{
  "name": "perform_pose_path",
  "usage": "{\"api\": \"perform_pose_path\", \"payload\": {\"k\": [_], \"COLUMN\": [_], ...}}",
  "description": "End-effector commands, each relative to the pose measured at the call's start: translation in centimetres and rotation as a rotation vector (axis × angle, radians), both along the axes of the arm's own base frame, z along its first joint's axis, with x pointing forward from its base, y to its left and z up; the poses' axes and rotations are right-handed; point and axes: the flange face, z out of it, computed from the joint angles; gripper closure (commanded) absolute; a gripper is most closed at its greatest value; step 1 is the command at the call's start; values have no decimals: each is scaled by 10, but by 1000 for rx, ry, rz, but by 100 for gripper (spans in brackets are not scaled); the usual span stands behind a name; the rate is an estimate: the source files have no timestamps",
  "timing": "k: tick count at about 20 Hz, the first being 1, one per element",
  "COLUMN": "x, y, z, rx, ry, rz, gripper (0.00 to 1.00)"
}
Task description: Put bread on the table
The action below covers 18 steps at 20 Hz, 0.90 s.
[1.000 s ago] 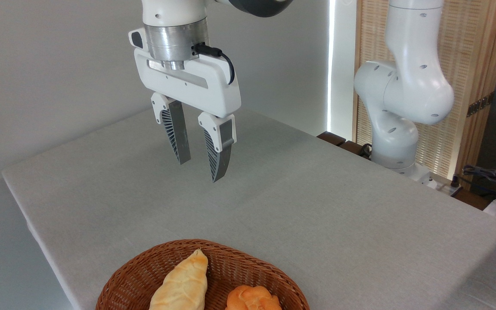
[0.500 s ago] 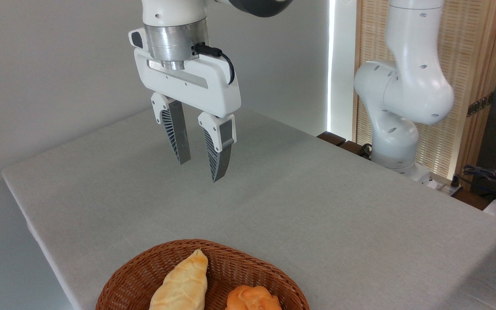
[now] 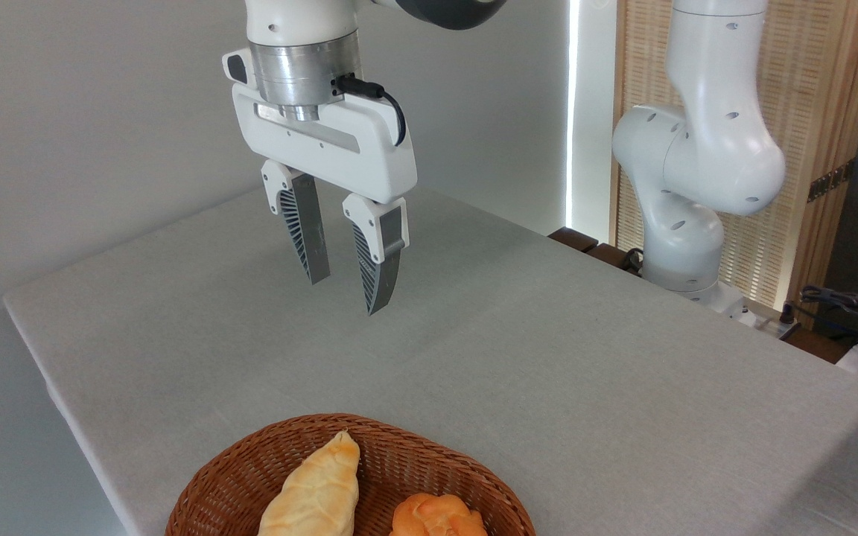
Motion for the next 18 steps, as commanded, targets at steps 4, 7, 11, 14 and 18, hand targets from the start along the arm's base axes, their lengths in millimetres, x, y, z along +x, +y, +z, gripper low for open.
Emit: {"api": "perform_pose_path", "payload": {"k": [4,7,11,14,18], "x": [2,3,4,7,12], "y": [-6,-10,-8,3,47], "z": [-3,-5,-5,-20,-36], "rx": [-1,0,-4,-6,-11], "ry": [28,24,-20,-97,-150], "rz": [-28,-36,-33,-8,92], "gripper": [0,0,0,0,0]}}
